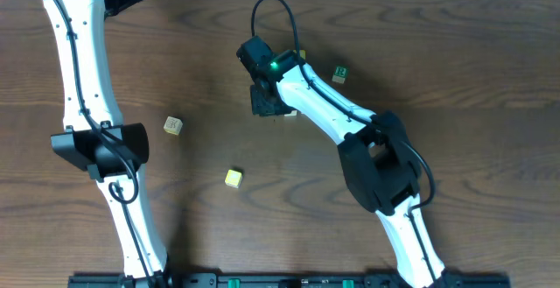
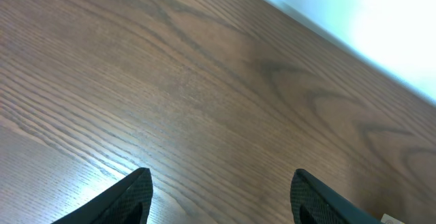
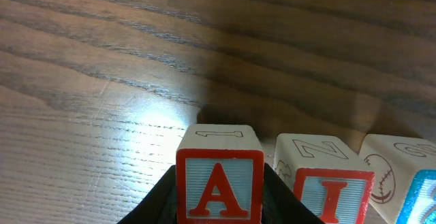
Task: Spell out Ai2
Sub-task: 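Carry the A block left and lower it beside the I block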
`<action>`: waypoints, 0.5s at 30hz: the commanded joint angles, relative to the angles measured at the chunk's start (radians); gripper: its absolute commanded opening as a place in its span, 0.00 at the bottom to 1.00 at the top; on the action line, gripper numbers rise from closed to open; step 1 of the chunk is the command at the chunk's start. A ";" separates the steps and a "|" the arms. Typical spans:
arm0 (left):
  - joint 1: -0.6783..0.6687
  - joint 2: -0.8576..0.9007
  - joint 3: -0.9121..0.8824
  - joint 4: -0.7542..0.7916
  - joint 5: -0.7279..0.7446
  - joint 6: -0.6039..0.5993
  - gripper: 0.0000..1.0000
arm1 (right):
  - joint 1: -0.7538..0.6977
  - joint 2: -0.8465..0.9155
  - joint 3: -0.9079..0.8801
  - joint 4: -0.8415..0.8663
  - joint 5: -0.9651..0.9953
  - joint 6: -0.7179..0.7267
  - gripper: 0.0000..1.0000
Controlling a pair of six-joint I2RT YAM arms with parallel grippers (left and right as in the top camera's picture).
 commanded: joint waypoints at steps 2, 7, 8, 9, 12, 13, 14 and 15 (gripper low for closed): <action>0.000 -0.005 0.012 0.002 0.007 0.014 0.66 | 0.016 0.019 0.019 -0.001 0.011 0.033 0.01; 0.001 -0.005 0.012 0.003 0.007 0.014 0.66 | 0.026 0.022 0.018 -0.001 0.016 0.033 0.02; 0.000 -0.005 0.011 0.003 0.007 0.014 0.66 | 0.027 0.022 0.018 -0.002 0.026 0.033 0.02; 0.000 -0.005 0.011 0.003 0.007 0.014 0.66 | 0.028 0.022 0.018 -0.002 0.038 0.033 0.02; 0.001 -0.005 0.011 0.003 0.007 0.015 0.66 | 0.029 0.022 0.018 -0.002 0.049 0.033 0.02; 0.001 -0.005 0.011 0.003 0.007 0.014 0.66 | 0.029 0.022 0.018 -0.002 0.049 0.033 0.01; 0.001 -0.005 0.011 0.003 0.007 0.014 0.66 | 0.029 0.022 0.017 -0.001 0.049 0.033 0.01; 0.000 -0.005 0.011 0.003 0.007 0.015 0.66 | 0.029 0.022 0.016 -0.001 0.050 0.033 0.02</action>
